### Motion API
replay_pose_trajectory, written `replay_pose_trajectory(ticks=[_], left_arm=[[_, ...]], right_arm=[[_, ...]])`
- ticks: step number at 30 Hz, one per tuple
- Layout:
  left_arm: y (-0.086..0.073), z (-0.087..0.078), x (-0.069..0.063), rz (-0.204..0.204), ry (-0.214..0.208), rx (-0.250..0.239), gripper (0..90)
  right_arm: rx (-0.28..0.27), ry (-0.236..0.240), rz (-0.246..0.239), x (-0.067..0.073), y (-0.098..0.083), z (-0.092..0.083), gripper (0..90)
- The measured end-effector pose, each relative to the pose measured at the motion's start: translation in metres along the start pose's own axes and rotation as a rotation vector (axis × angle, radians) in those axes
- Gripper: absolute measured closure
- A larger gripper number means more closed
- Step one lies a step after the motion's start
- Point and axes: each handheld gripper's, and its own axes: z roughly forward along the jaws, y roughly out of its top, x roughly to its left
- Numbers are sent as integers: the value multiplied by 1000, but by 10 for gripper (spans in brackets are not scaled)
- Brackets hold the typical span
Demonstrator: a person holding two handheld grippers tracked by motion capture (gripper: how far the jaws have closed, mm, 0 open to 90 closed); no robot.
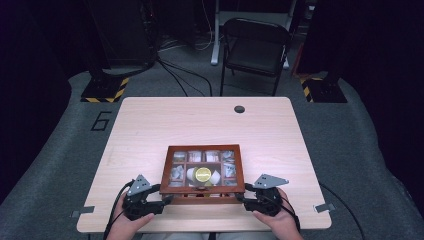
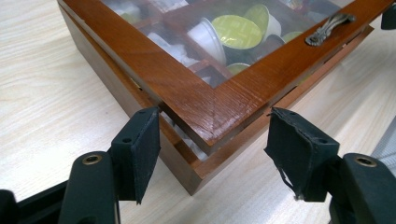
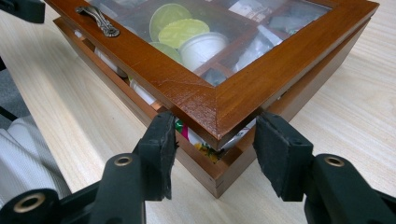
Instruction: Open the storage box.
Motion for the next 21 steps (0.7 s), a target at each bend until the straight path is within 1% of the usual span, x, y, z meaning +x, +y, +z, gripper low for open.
replay_pose_trajectory(ticks=[2,4,5,7,8,9,10,12,14,17,18,20,21], left_arm=[[0,1,0,2,6,2,347],[1,4,0,-8,14,-2,350],[2,6,0,-2,18,-2,353],[4,9,0,6,14,7,359],[5,10,0,16,23,-2,359],[6,11,-1,8,22,-10,359],[7,11,-1,9,20,-1,359],[8,12,0,10,26,-9,354],[10,12,0,24,38,-14,347],[14,12,-1,21,50,-9,326],[15,13,-2,26,62,-13,324],[17,11,-2,30,63,-8,318],[19,10,-1,22,55,-5,316]], right_arm=[[-3,-2,-2,0,1,0,483],[-7,-2,1,0,1,-1,483],[-10,1,5,0,1,-1,483],[-17,3,8,-1,2,-2,485],[-20,1,5,-1,2,-2,486],[-20,-2,6,-1,3,-2,486],[-20,-2,6,-1,3,-2,487],[-25,-1,11,-1,3,-2,486],[-27,0,15,-2,3,-2,483],[-39,-3,15,-2,5,-3,463],[-38,-7,16,-2,6,-4,461],[-42,-10,16,-3,7,-4,439],[-46,-13,10,-3,8,-5,436]])
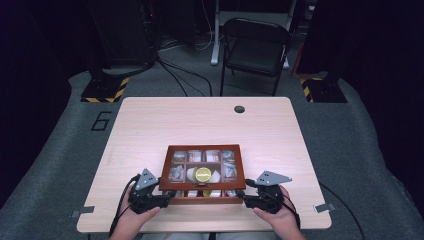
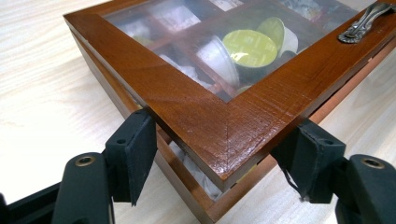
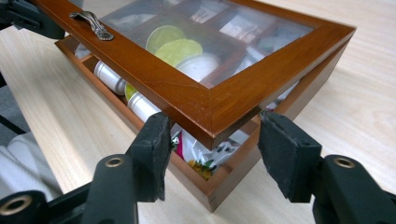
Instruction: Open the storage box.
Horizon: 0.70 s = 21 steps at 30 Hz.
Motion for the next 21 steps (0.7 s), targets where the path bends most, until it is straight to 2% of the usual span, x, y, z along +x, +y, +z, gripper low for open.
replay_pose_trajectory(ticks=[3,6,9,12,16,21], left_arm=[[5,-3,2,-19,-2,-20,306],[13,-6,5,-45,-5,-27,290],[23,-9,9,-58,15,-37,290],[33,-13,11,-46,29,-65,289],[46,-15,13,-23,40,-75,289],[60,-17,16,-24,42,-88,290]], right_arm=[[-11,-17,-20,1,7,-4,430],[-29,-18,-18,1,17,-7,412],[-39,-18,-13,-1,24,-8,408],[-47,-17,6,-5,35,-9,408],[-41,-14,11,-10,49,-11,406],[-39,-22,12,-13,66,-12,402]])
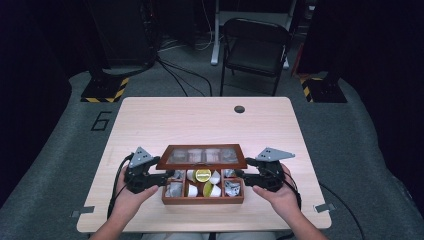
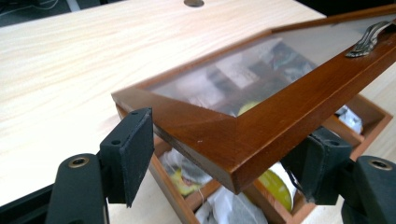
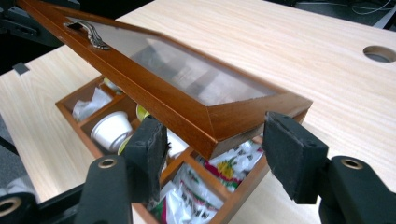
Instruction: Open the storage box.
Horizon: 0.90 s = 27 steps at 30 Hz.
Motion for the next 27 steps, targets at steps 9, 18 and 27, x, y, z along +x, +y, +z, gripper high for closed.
replay_pose_trajectory(ticks=[9,18,27], left_arm=[[19,6,3,12,36,-13,285],[34,14,10,-26,47,-36,265],[47,20,19,-44,30,-53,268]], right_arm=[[-3,-2,60,-9,20,5,385],[-26,-54,24,-11,38,11,382],[-43,-85,24,-16,51,19,386]])
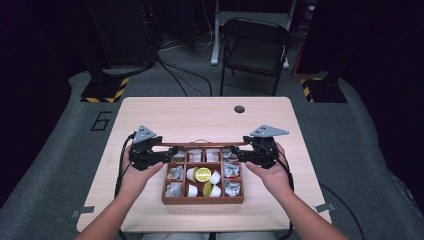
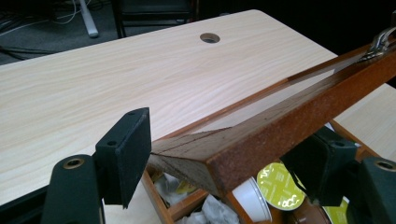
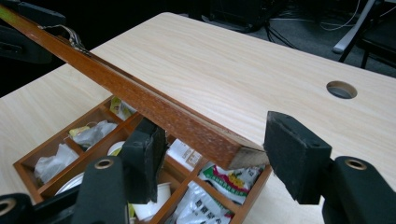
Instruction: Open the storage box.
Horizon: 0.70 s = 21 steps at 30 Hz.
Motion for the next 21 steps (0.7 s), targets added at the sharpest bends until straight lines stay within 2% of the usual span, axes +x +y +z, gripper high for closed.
replay_pose_trajectory(ticks=[6,12,18,21], left_arm=[[9,6,1,15,7,-7,269],[16,12,7,-6,13,-32,268],[21,19,13,-41,-1,-57,263],[23,22,16,-44,-2,-64,262]], right_arm=[[-3,-17,-19,0,10,7,386],[-20,-36,-13,-3,19,13,387],[-36,-53,-11,-8,26,21,379],[-44,-60,-3,-9,29,24,366]])
